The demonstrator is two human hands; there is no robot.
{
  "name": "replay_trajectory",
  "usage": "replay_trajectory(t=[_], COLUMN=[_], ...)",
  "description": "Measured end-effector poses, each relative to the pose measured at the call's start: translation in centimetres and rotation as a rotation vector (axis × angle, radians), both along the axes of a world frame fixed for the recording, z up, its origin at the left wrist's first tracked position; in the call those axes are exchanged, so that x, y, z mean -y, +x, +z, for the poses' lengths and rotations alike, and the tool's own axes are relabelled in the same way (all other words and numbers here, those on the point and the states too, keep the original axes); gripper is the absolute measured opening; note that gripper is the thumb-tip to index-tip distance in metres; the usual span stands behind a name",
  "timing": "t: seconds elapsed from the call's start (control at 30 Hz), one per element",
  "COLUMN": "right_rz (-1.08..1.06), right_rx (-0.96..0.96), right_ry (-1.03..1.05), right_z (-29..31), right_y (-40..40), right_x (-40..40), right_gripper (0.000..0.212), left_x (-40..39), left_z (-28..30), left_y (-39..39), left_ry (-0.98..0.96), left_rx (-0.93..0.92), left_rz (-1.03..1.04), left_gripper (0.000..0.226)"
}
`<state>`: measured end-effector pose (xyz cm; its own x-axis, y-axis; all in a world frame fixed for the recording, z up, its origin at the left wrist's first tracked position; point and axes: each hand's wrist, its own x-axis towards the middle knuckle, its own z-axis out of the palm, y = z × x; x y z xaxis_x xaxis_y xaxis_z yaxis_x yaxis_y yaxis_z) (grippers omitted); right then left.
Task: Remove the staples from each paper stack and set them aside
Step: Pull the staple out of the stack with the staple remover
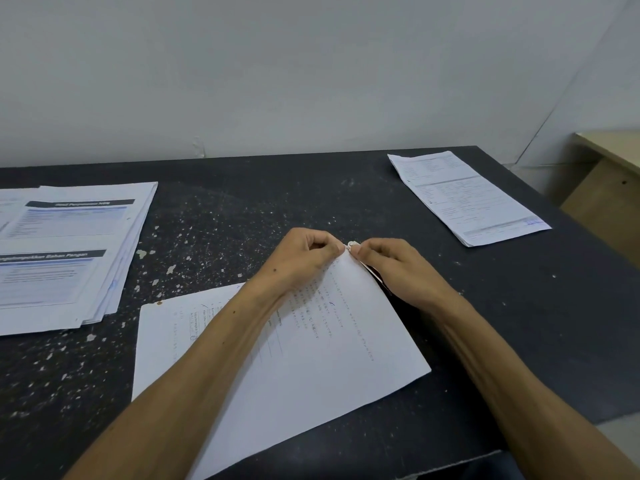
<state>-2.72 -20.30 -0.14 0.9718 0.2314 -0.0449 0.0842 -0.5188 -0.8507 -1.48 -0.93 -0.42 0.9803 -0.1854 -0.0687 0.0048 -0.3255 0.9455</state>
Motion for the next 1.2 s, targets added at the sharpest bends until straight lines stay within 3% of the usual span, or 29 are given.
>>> replay_trajectory(t=[0.27,0.33,0.47,0.57,0.63,0.77,0.9,1.2], right_rz=[0.007,-0.009,-0.116,-0.116,-0.104,-0.076,-0.009,-0.001], right_rx=[-0.180,-0.116,0.367,0.462,0.442,0.165,-0.039,-0.099], right_ry=[0.101,0.067,-0.485,-0.726,-0.668,-0.232,0.001,0.070], right_z=[0.6,0.3,-0.9,-0.7,-1.1,-0.7,0.5,1.1], right_y=[-0.1,-0.1,-0.8,-1.5,-1.1,-0.1,-0.1,0.2], right_x=[0.0,-0.2,-1.2,-2.0,-1.8,-0.6,-0.3,-0.5], right_gripper=[0.045,0.043,0.030,0.027,0.028,0.039,0.035,0.045], left_x=[-0.1,-0.1,0.1,0.1,0.1,0.0,-0.2,-0.1], left_z=[0.0,0.0,-0.3,-0.6,-0.7,-0.9,-0.6,0.0], left_y=[0.1,0.0,0.1,0.2,0.3,0.4,0.2,-0.1], left_ry=[0.028,0.026,0.039,0.069,0.074,0.056,0.009,0.009], left_rx=[-0.004,-0.005,-0.006,0.007,0.013,0.031,0.034,-0.019], left_rz=[-0.006,-0.006,0.006,0.011,0.004,-0.012,-0.016,0.003], left_gripper=[0.019,0.019,0.021,0.023,0.023,0.021,0.020,0.020])
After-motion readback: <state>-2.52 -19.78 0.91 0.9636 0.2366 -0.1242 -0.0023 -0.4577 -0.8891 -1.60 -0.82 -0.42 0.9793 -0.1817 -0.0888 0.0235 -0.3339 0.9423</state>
